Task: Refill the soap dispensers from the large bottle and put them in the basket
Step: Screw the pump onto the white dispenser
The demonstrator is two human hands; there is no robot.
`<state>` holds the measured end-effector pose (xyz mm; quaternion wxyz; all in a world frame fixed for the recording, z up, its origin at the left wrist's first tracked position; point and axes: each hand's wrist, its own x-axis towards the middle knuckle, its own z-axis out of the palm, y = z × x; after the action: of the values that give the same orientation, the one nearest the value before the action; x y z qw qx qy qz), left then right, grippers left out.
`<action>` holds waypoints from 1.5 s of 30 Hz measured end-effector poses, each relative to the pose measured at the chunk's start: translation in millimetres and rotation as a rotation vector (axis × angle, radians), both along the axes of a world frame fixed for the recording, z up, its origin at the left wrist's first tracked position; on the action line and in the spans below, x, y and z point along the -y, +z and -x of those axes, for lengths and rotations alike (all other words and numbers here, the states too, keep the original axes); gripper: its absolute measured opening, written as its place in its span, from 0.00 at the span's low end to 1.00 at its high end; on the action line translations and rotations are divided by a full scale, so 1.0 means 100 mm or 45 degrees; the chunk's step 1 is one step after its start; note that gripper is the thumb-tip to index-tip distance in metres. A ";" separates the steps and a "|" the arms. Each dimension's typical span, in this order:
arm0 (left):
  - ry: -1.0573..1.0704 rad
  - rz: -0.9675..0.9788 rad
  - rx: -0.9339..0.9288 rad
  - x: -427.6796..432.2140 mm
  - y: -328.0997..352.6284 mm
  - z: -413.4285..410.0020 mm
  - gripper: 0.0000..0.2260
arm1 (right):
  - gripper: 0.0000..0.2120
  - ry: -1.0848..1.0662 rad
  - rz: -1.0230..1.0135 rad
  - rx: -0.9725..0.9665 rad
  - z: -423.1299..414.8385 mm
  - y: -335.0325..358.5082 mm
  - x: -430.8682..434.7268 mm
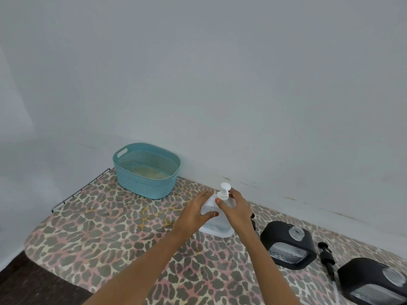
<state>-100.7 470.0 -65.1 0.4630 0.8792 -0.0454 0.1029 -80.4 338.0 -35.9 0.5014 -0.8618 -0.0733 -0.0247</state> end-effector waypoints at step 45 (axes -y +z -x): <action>0.007 -0.013 -0.029 0.01 0.00 0.00 0.28 | 0.18 -0.001 0.037 -0.011 -0.04 0.05 0.04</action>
<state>-100.2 469.2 -65.0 0.4586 0.8828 -0.0382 0.0940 -76.5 333.8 -31.1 0.4890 -0.8691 -0.0710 -0.0202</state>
